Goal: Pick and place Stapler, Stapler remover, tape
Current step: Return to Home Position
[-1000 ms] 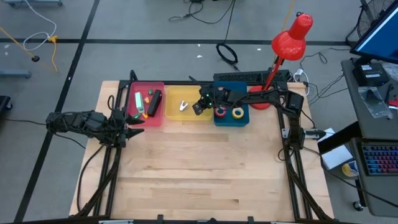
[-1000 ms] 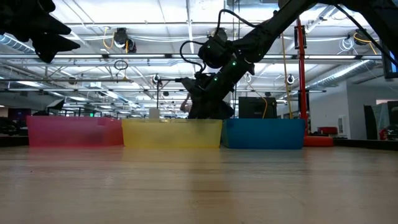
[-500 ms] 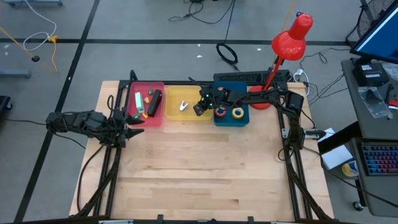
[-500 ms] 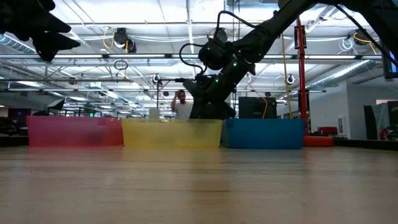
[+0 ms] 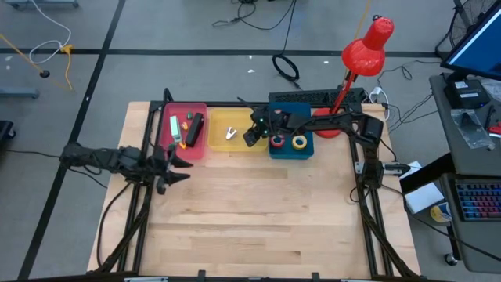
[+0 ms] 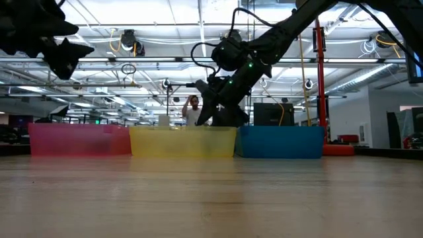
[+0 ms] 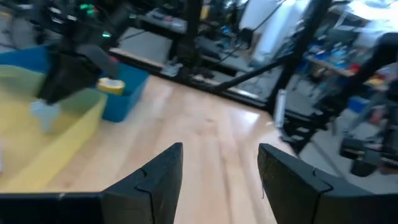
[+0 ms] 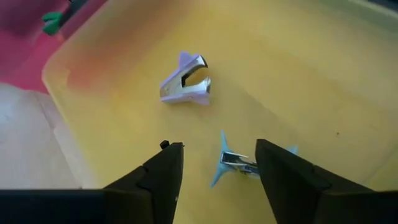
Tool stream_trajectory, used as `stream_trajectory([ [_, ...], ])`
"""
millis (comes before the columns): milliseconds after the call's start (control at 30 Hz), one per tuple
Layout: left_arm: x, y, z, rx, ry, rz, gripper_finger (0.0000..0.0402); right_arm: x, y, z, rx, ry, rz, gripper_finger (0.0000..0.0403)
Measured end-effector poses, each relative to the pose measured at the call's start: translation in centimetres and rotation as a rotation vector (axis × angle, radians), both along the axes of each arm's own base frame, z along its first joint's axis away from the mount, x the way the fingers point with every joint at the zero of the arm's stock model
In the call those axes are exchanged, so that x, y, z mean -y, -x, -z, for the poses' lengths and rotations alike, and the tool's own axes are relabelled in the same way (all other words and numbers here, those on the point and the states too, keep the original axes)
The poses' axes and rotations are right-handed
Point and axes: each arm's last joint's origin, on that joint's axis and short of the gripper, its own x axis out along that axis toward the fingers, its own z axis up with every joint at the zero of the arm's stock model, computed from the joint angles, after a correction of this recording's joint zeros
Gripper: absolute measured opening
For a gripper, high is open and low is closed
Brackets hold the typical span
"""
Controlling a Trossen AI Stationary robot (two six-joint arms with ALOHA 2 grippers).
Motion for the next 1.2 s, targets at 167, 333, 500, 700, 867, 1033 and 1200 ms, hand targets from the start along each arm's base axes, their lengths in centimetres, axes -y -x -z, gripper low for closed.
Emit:
stream_trajectory([
  [167, 0.2, -0.6, 1.5, 0.053, 0.02, 0.03, 0.0207, -0.1, 0.3, -1.6, 0.035, 0.022, -0.008, 0.0198],
  [333, 0.2, -0.6, 1.5, 0.056, -0.001, 0.025, 0.0207, -0.5, 0.8, -3.4, 0.069, 0.035, -0.029, 0.0195],
  [500, 0.2, -0.6, 1.6, 0.048, -0.024, 0.027, 0.0207, -1.7, 1.2, -5.7, 0.126, 0.037, -0.179, 0.0198],
  [700, 0.2, -0.6, 1.6, 0.048, -0.041, 0.028, 0.0207, -4.6, 2.4, -9.0, 0.152, 0.214, -0.24, 0.0198],
  [867, 0.2, -0.6, 1.6, 0.047, -0.043, 0.025, 0.0207, -7.1, 5.5, -9.5, 0.142, 0.295, -0.214, 0.0199],
  [1033, 0.1, -0.6, 1.8, 0.03, -0.05, 0.001, 0.0207, -9.3, 10.1, -8.8, 0.206, 0.304, -0.237, 0.0198],
  [1200, 0.1, -0.6, 2.0, 0.005, -0.058, -0.02, 0.0207, -10.9, 15.2, -7.7, 0.329, 0.338, -0.241, 0.0198],
])
